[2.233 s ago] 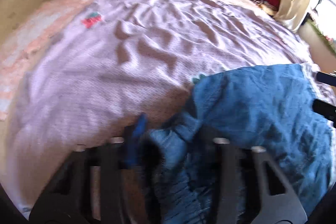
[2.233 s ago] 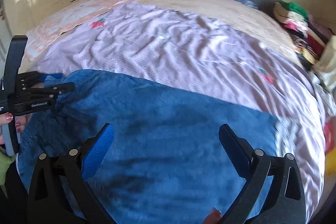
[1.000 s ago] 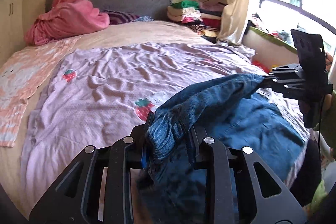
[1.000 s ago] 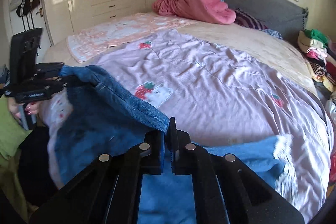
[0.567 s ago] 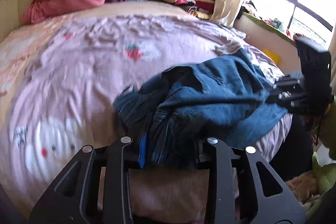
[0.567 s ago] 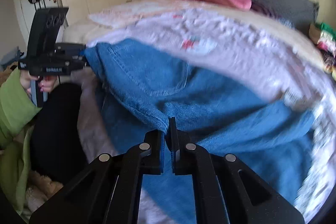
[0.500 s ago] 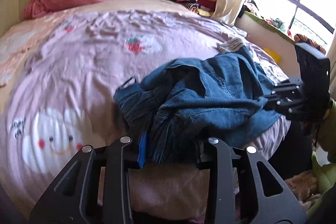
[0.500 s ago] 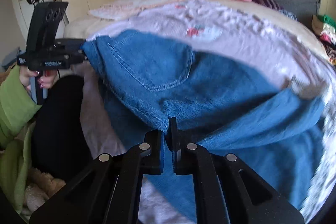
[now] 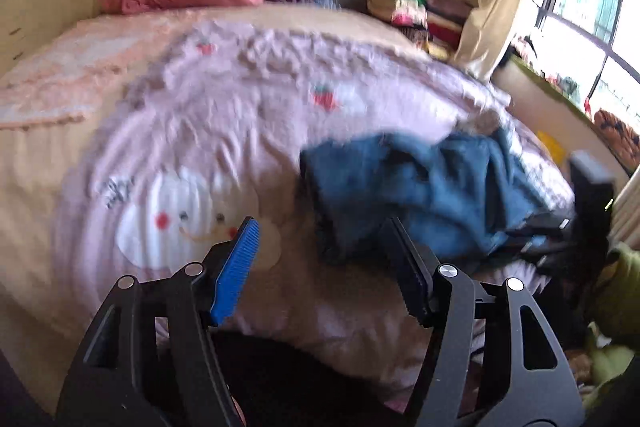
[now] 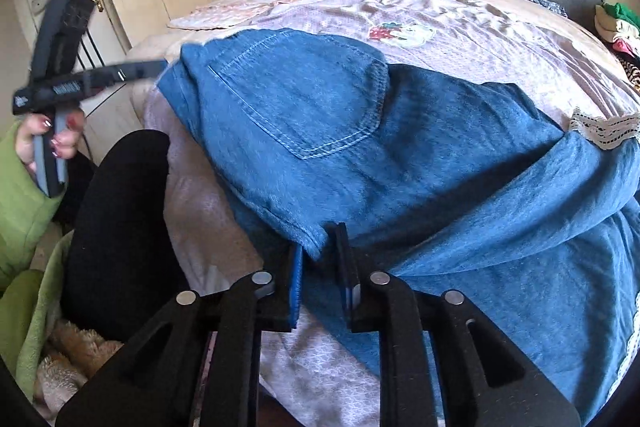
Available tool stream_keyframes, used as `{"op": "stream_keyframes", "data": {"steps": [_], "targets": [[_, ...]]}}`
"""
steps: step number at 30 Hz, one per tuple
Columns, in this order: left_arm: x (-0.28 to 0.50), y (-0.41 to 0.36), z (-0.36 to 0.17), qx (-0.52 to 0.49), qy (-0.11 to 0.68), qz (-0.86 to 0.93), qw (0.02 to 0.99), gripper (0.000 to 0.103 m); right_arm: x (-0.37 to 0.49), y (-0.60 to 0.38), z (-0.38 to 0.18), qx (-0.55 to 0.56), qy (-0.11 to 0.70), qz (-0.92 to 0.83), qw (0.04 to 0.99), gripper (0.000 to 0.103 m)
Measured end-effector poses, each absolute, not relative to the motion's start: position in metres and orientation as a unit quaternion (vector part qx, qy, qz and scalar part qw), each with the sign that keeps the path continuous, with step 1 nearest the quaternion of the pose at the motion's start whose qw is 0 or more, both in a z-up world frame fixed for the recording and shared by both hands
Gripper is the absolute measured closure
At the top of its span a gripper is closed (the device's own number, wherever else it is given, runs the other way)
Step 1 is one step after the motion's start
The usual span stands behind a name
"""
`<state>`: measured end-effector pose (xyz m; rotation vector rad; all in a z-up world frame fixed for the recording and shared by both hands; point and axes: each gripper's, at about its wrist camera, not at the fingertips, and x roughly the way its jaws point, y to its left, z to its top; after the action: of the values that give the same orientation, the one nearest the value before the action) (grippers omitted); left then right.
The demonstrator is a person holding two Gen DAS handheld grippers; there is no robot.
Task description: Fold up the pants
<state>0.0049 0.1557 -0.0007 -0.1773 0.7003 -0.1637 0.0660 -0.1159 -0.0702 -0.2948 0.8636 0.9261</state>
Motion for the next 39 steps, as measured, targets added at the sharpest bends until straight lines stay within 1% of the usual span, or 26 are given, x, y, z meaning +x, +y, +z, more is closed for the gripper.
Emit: {"op": "stream_keyframes", "data": {"steps": [2, 5, 7, 9, 13, 14, 16, 19, 22, 25, 26, 28, 30, 32, 33, 34, 36, 38, 39], "targets": [[0.007, 0.143, 0.018, -0.093, 0.329, -0.095, 0.935, 0.046, 0.065, -0.115, -0.073, -0.131, 0.404, 0.433, 0.795, 0.082], [0.026, 0.114, 0.028, -0.094, 0.329, -0.132, 0.930, 0.046, 0.063, -0.118, -0.074, -0.119, 0.406, 0.433, 0.796, 0.079], [0.044, 0.089, 0.021, -0.074, 0.344, -0.149, 0.924, 0.046, 0.061, -0.121, -0.072, -0.112, 0.406, 0.435, 0.796, 0.074], [0.055, 0.072, 0.007, -0.040, 0.359, -0.141, 0.922, 0.048, 0.056, -0.127, -0.070, -0.104, 0.409, 0.436, 0.795, 0.072], [0.066, 0.071, -0.040, -0.021, 0.417, -0.107, 0.902, 0.050, 0.049, -0.144, -0.051, -0.082, 0.403, 0.431, 0.804, 0.071], [0.063, 0.073, -0.046, -0.019, 0.420, -0.099, 0.902, 0.050, 0.047, -0.150, -0.042, -0.069, 0.392, 0.430, 0.811, 0.070], [0.057, 0.076, -0.053, -0.018, 0.410, -0.098, 0.907, 0.050, 0.050, -0.152, -0.029, -0.058, 0.373, 0.420, 0.825, 0.065], [0.058, 0.076, -0.056, -0.012, 0.407, -0.095, 0.908, 0.050, 0.067, -0.139, -0.024, -0.069, 0.370, 0.405, 0.834, 0.062], [0.059, 0.075, -0.057, -0.011, 0.405, -0.094, 0.910, 0.050, 0.089, -0.123, -0.035, -0.082, 0.389, 0.389, 0.831, 0.061], [0.063, 0.079, -0.057, -0.023, 0.402, -0.098, 0.910, 0.050, 0.115, -0.113, -0.071, -0.094, 0.452, 0.351, 0.815, 0.061], [0.064, 0.079, -0.057, -0.027, 0.402, -0.097, 0.910, 0.050, 0.118, -0.112, -0.080, -0.089, 0.459, 0.350, 0.812, 0.061], [0.065, 0.080, -0.057, -0.033, 0.398, -0.093, 0.912, 0.049, 0.116, -0.113, -0.080, -0.088, 0.450, 0.355, 0.815, 0.061], [0.064, 0.080, -0.054, -0.040, 0.392, -0.094, 0.914, 0.049, 0.112, -0.118, -0.072, -0.080, 0.445, 0.363, 0.815, 0.061], [0.058, 0.084, -0.040, -0.067, 0.380, -0.109, 0.916, 0.049, 0.103, -0.136, -0.047, -0.055, 0.412, 0.382, 0.825, 0.061], [0.054, 0.087, -0.032, -0.080, 0.371, -0.118, 0.918, 0.047, 0.102, -0.143, -0.038, -0.049, 0.402, 0.383, 0.830, 0.058], [0.050, 0.088, -0.021, -0.084, 0.363, -0.120, 0.920, 0.043, 0.103, -0.153, -0.028, -0.043, 0.392, 0.378, 0.838, 0.053], [0.044, 0.085, 0.000, -0.070, 0.345, -0.116, 0.929, 0.038, 0.111, -0.175, -0.007, -0.034, 0.375, 0.350, 0.857, 0.051], [0.038, 0.075, 0.022, -0.055, 0.321, -0.124, 0.937, 0.035, 0.123, -0.198, 0.008, -0.029, 0.362, 0.317, 0.876, 0.050], [0.039, 0.070, 0.028, -0.053, 0.315, -0.130, 0.938, 0.033, 0.130, -0.203, 0.011, -0.028, 0.361, 0.303, 0.882, 0.047]]}}
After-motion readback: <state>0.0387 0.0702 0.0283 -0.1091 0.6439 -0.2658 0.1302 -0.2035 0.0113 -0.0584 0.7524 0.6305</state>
